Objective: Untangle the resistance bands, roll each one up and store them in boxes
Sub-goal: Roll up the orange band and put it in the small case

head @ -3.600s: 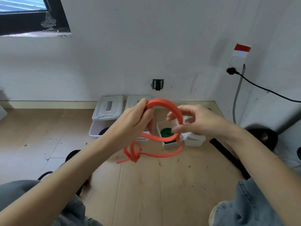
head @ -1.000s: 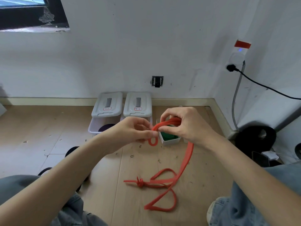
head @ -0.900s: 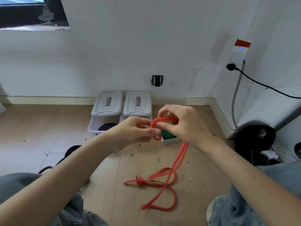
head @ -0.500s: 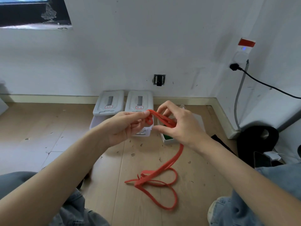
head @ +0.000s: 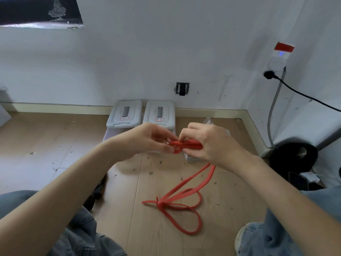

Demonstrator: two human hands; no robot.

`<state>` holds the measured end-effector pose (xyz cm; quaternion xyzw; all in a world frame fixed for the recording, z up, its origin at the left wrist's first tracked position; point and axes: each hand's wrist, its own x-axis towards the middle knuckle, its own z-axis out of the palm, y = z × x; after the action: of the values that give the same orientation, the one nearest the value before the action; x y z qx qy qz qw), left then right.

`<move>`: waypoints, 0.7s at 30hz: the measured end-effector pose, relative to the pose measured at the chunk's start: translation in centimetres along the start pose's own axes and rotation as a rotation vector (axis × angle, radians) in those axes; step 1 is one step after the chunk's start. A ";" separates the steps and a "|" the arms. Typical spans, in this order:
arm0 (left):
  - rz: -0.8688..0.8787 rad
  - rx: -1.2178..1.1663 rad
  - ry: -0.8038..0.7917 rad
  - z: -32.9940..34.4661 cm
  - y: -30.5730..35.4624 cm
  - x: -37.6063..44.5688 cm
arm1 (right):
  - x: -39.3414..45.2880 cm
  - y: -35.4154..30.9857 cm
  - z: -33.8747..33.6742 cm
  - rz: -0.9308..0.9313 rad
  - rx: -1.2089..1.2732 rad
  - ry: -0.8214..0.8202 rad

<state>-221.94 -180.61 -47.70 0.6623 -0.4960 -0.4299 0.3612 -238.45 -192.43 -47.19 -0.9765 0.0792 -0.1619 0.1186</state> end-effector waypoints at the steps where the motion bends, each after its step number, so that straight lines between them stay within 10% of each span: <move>1: -0.004 0.080 -0.013 0.2 0.0 0.1 | 0.0 -0.1 0.1 -0.030 -0.036 -0.019; 4: 0.010 0.188 -0.005 0.9 -0.2 0.4 | -0.1 -0.3 0.5 -0.044 -0.040 -0.059; 11: 0.049 -0.483 0.273 0.7 -0.3 0.2 | 0.5 -0.9 1.0 0.402 0.883 0.257; 21: -0.004 -0.371 0.303 2.1 -1.1 0.6 | 0.3 -1.5 3.3 0.457 0.725 0.303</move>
<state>-223.39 -181.05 -49.60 0.6426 -0.3475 -0.4098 0.5463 -236.86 -190.41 -49.74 -0.7945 0.2475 -0.2897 0.4728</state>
